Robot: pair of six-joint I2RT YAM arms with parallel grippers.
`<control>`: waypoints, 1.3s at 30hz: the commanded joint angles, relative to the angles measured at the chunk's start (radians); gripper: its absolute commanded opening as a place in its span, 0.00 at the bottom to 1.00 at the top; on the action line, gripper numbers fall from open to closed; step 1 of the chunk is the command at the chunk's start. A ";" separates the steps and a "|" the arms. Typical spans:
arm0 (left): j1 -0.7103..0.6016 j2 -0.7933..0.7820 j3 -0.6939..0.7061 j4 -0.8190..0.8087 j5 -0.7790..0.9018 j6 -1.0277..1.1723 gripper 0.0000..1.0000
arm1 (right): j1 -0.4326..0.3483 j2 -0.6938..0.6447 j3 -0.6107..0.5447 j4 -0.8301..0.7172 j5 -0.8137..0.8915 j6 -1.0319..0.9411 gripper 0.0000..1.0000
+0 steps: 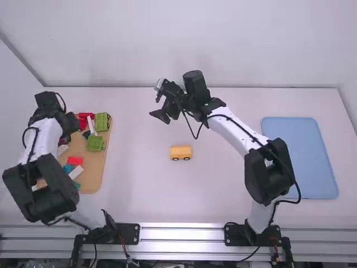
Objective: Assemble lego blocks to make yellow taxi
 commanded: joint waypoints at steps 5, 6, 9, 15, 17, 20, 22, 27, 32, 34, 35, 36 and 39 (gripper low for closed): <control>-0.277 -0.103 -0.172 -0.010 0.288 0.650 0.17 | -0.081 -0.010 0.017 -0.076 -0.133 -0.001 0.99; -0.292 -0.103 -0.176 -0.012 0.288 0.661 0.17 | -0.086 -0.012 0.017 -0.082 -0.137 -0.002 0.99; -0.435 -0.089 -0.225 -0.013 0.332 0.808 0.20 | -0.143 -0.050 0.017 -0.190 -0.221 -0.094 0.99; -0.604 -0.029 -0.262 -0.061 0.390 1.150 0.23 | -0.215 -0.136 0.017 -0.359 -0.188 -0.223 0.99; -0.648 0.007 -0.260 -0.048 0.378 1.199 0.22 | -0.243 -0.168 0.015 -0.412 -0.146 -0.233 0.98; -0.683 0.064 -0.259 0.010 0.334 1.191 0.13 | -0.279 -0.208 -0.032 -0.431 -0.172 -0.264 0.98; -0.692 0.092 -0.259 0.026 0.311 1.193 0.10 | -0.298 -0.229 -0.076 -0.414 -0.189 -0.261 0.98; -0.695 0.171 -0.240 0.027 0.294 1.297 0.10 | -0.356 -0.312 -0.290 -0.220 -0.285 -0.193 0.98; -0.690 0.196 -0.238 0.065 0.296 1.402 0.18 | -0.370 -0.338 -0.418 -0.056 -0.308 -0.111 0.98; -0.690 0.203 -0.238 0.079 0.292 1.405 0.34 | -0.369 -0.340 -0.444 -0.019 -0.308 -0.086 0.98; -0.690 0.203 -0.238 0.077 0.293 1.410 0.49 | -0.369 -0.340 -0.450 -0.011 -0.308 -0.081 0.98; -0.687 0.203 -0.238 0.070 0.293 1.416 0.73 | -0.369 -0.340 -0.457 -0.003 -0.305 -0.068 0.98; -0.688 0.202 -0.237 0.074 0.297 1.415 0.99 | -0.369 -0.339 -0.458 -0.005 -0.306 -0.068 0.98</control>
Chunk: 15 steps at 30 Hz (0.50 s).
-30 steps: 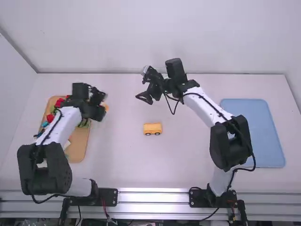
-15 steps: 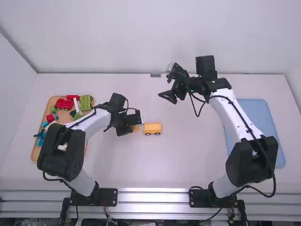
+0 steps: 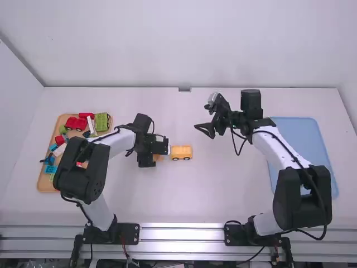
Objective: Assemble lego blocks to make yellow taxi
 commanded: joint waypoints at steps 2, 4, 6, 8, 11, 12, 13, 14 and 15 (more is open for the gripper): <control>0.005 0.004 0.014 0.012 0.028 0.016 0.99 | 0.003 -0.039 -0.004 0.010 -0.021 0.024 0.98; 0.022 -0.015 0.014 0.031 0.084 -0.021 0.99 | 0.002 -0.039 -0.004 0.016 -0.021 0.022 0.98; 0.064 -0.037 0.014 0.039 0.197 -0.042 0.99 | 0.002 -0.039 -0.004 0.013 -0.021 0.010 0.98; 0.113 -0.041 0.014 0.037 0.318 -0.028 0.99 | 0.003 -0.039 -0.004 0.003 -0.022 -0.014 0.98; 0.224 -0.038 -0.012 0.046 0.570 0.032 0.99 | 0.003 -0.039 -0.008 -0.004 -0.021 -0.035 0.99; 0.275 -0.031 -0.035 0.073 0.648 0.034 0.99 | 0.001 -0.039 -0.009 -0.003 -0.021 -0.034 0.98; 0.308 -0.024 -0.055 0.126 0.694 0.034 0.99 | 0.000 -0.039 -0.012 0.003 -0.021 -0.035 0.98; 0.336 -0.021 -0.079 0.199 0.711 0.034 0.99 | -0.006 -0.039 -0.015 0.012 -0.019 -0.035 0.99; 0.339 -0.021 -0.083 0.210 0.711 0.034 0.99 | -0.007 -0.039 -0.015 0.012 -0.018 -0.035 0.98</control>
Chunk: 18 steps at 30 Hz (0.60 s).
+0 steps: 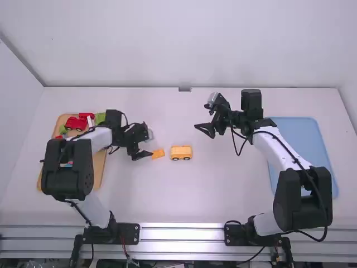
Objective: Assemble lego blocks to make yellow taxi
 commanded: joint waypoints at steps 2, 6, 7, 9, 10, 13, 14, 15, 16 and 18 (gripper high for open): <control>0.074 -0.014 -0.077 0.126 0.226 -0.048 0.99 | -0.013 -0.029 -0.015 -0.003 0.017 -0.004 0.98; 0.120 -0.014 -0.126 0.186 0.414 -0.291 0.99 | -0.004 -0.029 -0.015 -0.011 0.066 -0.005 0.98; 0.125 -0.014 -0.139 0.212 0.436 -0.315 0.99 | -0.003 -0.029 -0.015 -0.016 0.063 -0.005 0.98; 0.125 -0.011 -0.159 0.256 0.454 -0.315 0.99 | -0.005 -0.029 -0.017 -0.032 0.052 -0.028 0.98; 0.113 -0.006 -0.184 0.312 0.462 -0.294 0.99 | -0.005 -0.029 -0.021 -0.058 0.026 -0.087 0.98; 0.097 0.018 -0.214 0.377 0.430 -0.270 0.99 | -0.005 -0.029 -0.034 -0.097 -0.041 -0.201 0.98; 0.085 0.040 -0.224 0.394 0.395 -0.274 0.99 | -0.004 -0.029 -0.051 -0.110 -0.095 -0.263 0.98; 0.080 0.055 -0.227 0.397 0.385 -0.273 0.99 | -0.007 -0.029 -0.067 -0.110 -0.124 -0.293 0.98; 0.077 0.069 -0.227 0.396 0.384 -0.270 0.99 | -0.013 -0.029 -0.086 -0.105 -0.154 -0.318 0.99; 0.074 0.112 -0.220 0.397 0.393 -0.230 0.99 | -0.028 -0.029 -0.134 -0.097 -0.224 -0.391 0.99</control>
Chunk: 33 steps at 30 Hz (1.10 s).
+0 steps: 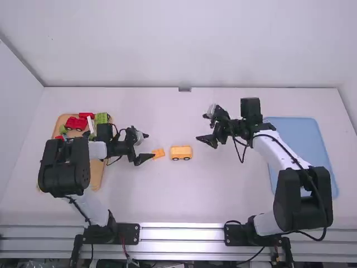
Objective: Assemble lego blocks to make yellow taxi
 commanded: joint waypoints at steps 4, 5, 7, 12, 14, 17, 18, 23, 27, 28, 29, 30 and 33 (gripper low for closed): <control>-0.007 0.129 0.031 -0.005 0.012 0.056 0.99 | -0.024 -0.024 -0.136 0.111 -0.196 -0.150 0.99; -0.004 0.145 0.037 -0.008 0.009 0.057 0.99 | -0.023 -0.024 -0.158 0.163 -0.193 -0.113 0.99; -0.004 0.163 0.041 -0.019 0.008 0.089 0.99 | -0.018 -0.024 -0.184 0.237 -0.179 -0.047 0.98; -0.036 0.209 0.039 0.007 -0.014 0.167 0.88 | -0.017 -0.024 -0.225 0.368 -0.130 0.072 0.99; -0.048 0.209 0.039 0.009 -0.045 0.164 0.83 | -0.016 -0.024 -0.224 0.368 -0.128 0.070 0.98; -0.075 0.209 0.041 0.026 -0.069 0.159 0.70 | -0.016 -0.024 -0.224 0.367 -0.128 0.072 0.98; -0.077 0.209 0.041 0.027 -0.068 0.158 0.69 | -0.016 -0.024 -0.224 0.367 -0.128 0.072 0.99; -0.074 0.209 0.039 0.050 -0.099 0.157 0.43 | -0.017 -0.024 -0.224 0.362 -0.127 0.071 0.99; -0.073 0.209 0.038 0.030 -0.171 0.158 0.39 | -0.016 -0.024 -0.224 0.354 -0.120 0.072 0.99; -0.072 0.209 0.036 0.028 -0.173 0.157 0.39 | -0.016 -0.024 -0.224 0.354 -0.121 0.071 0.98; -0.071 0.209 0.032 0.030 -0.174 0.158 0.40 | -0.016 -0.024 -0.224 0.354 -0.120 0.072 0.98; -0.070 0.208 0.026 0.037 -0.171 0.158 0.39 | -0.016 -0.024 -0.224 0.355 -0.120 0.071 0.99; -0.076 0.208 0.016 0.043 -0.175 0.158 0.37 | -0.016 -0.024 -0.224 0.355 -0.120 0.069 0.98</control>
